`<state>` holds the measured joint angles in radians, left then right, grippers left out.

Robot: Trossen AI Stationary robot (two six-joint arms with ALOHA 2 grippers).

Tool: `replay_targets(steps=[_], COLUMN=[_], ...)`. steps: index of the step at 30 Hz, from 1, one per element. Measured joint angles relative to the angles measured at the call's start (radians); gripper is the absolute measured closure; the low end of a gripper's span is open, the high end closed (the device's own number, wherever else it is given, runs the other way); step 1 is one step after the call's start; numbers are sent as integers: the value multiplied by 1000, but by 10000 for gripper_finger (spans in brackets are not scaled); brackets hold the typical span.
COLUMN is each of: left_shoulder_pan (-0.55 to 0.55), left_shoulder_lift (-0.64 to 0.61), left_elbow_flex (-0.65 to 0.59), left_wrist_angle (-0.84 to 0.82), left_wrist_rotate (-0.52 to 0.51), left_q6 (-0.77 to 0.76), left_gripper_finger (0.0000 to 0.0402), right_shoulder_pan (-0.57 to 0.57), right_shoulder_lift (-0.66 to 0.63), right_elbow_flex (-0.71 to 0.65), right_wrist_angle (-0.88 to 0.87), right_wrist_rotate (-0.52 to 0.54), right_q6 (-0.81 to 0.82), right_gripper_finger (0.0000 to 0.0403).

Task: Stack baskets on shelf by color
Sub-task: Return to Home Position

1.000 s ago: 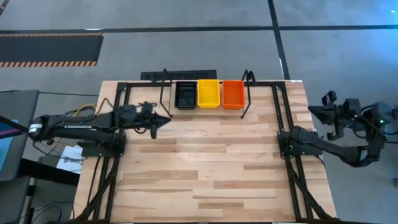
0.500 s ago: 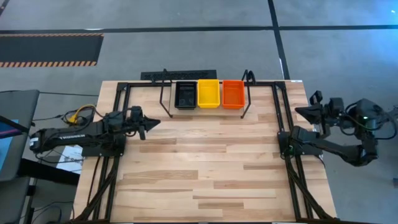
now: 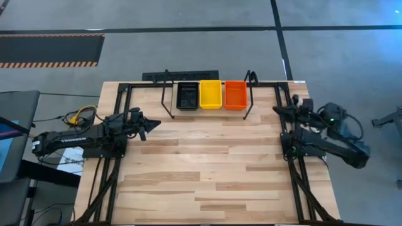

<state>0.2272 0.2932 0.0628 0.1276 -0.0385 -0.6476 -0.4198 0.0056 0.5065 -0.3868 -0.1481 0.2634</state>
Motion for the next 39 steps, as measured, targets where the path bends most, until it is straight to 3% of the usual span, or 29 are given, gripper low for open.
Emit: replay_targets(steps=[8, 17, 21, 27, 39], left_shoulder_pan=[0, 0, 0, 0, 0], left_shoulder_lift=[0, 0, 1, 1, 2], left_elbow_flex=[0, 0, 0, 0, 1], left_wrist_angle=[-1, -14, -44, -82, -224], left_wrist_rotate=[1, -1, -51, -76, -85], left_q6=[-1, -2, -4, -101, -125], left_gripper_finger=[402, 401, 402, 401, 401], right_shoulder_pan=[0, 0, 0, 0, 0], right_shoulder_lift=[-2, -1, -1, 0, 0], right_elbow_flex=[-340, -471, -495, -494, -494], right_wrist_angle=[475, 498, 487, 492, 429], right_wrist_rotate=[56, 82, 98, 167, 174], right_q6=[116, 227, 236, 426, 436], right_gripper_finger=[403, 403, 403, 384, 357])
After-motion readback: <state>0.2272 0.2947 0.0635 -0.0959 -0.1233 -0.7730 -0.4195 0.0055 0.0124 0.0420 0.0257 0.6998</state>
